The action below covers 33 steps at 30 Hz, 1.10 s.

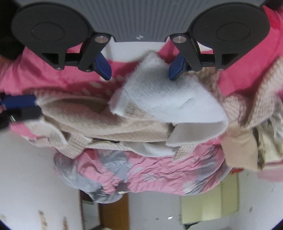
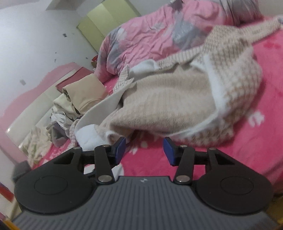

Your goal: Fold clothes

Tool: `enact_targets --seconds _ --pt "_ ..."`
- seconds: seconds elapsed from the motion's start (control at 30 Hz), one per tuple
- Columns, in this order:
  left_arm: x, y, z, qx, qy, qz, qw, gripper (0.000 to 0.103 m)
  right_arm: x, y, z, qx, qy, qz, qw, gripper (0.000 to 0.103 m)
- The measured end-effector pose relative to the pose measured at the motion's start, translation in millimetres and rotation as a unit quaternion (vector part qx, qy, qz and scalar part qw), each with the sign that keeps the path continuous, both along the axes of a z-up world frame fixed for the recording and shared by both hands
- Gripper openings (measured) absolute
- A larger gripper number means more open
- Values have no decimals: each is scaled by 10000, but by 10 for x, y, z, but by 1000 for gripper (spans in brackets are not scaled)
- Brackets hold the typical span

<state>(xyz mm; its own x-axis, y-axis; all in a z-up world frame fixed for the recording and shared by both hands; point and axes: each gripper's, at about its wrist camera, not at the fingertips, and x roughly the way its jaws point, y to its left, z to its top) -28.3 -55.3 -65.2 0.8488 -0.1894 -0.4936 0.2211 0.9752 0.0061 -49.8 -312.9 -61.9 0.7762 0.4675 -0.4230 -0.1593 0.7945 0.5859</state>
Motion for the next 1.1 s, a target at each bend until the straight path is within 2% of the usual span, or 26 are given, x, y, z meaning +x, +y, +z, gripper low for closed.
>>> enact_targets --seconds 0.13,0.23,0.3,0.37,0.5,0.63,0.77,0.9,1.0,1.1 --pt "-63 194 9 -615 6 -39 9981 70 -52 -16 -18 283 143 37 9995 46" --pt "-134 373 -11 -834 1 -65 9965 70 97 -1 -87 1019 255 388 9937 47" --pt "-161 497 -24 -958 5 -41 9954 70 257 80 -116 1277 275 573 9898 47" --pt "-156 643 -30 -1225 24 25 9925 70 426 246 -78 1058 143 807 9910 47" --pt "-29 904 -35 -1951 168 104 9806 70 717 592 -28 493 -38 1257 9908 47" --pt "131 955 -43 -2211 182 74 9751 64 807 722 -111 289 89 1187 9925 47" --pt "171 917 -57 -2322 19 -107 9726 62 694 446 -325 999 303 815 9912 47" --pt "240 853 -160 -2388 167 -34 9709 61 580 171 -540 1703 516 436 9831 47" --pt "257 806 -199 -2430 244 58 9697 60 524 -16 -714 2359 549 236 9699 45" --pt "212 775 -135 -2470 66 206 9688 47 494 -138 -868 2965 467 195 9537 44"
